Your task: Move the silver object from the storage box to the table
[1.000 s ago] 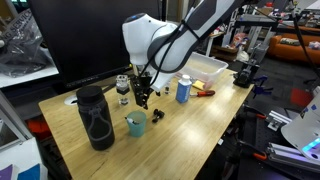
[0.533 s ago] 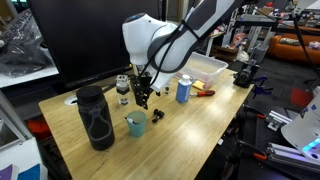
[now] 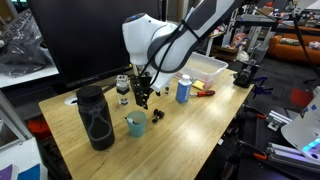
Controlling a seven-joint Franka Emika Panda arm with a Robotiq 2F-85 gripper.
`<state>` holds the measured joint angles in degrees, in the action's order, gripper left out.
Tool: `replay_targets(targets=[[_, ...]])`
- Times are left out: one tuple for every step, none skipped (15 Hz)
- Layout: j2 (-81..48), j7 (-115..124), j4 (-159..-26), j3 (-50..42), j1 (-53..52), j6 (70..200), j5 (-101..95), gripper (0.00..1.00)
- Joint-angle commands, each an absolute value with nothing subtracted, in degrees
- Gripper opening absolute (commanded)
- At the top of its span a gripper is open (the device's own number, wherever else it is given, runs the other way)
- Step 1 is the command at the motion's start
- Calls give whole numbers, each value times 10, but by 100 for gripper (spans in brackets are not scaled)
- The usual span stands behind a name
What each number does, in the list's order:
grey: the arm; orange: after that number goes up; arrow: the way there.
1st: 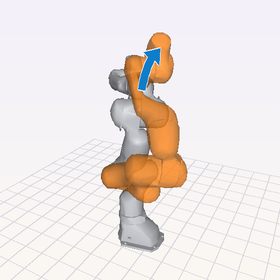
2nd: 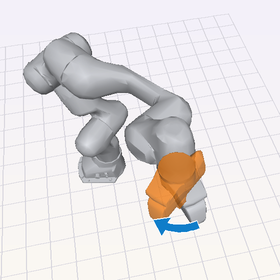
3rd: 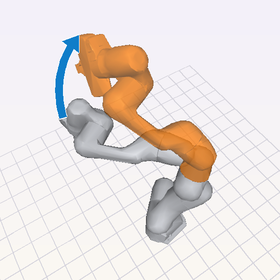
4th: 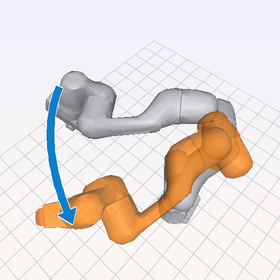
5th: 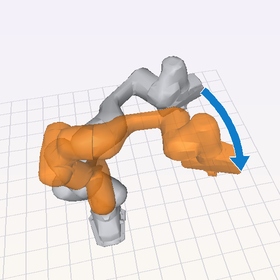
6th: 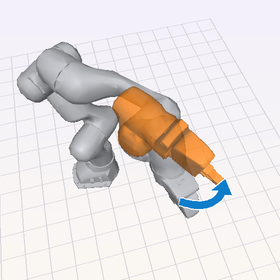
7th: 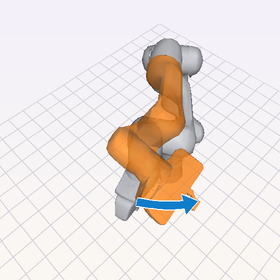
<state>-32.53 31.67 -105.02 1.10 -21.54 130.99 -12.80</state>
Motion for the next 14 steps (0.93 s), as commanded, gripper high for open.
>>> replay_targets(targets=[[-326, 316, -1048, 11, -216, 1308, -127, 100], [-326, 316, -1048, 11, -216, 1308, -127, 100], [-326, 316, -1048, 11, -216, 1308, -127, 100], [-326, 316, -1048, 11, -216, 1308, -127, 100], [-326, 316, -1048, 11, -216, 1308, -127, 100], [-326, 316, -1048, 11, -216, 1308, -127, 100], [-321, 329, -1053, 4, -221, 1319, -136, 100], [-317, 340, -1056, -1, -223, 1325, -140, 100], [-311, 354, -1060, -7, -226, 1335, -148, 100], [-304, 369, -1064, -15, -229, 1345, -159, 100], [-297, 386, -1069, -22, -231, 1358, -170, 100], [-289, 408, -1073, -32, -234, 1369, -186, 100], [-280, 428, -1077, -39, -234, 1375, -199, 100], [-271, 448, -1082, -45, -235, 1379, -213, 100]])
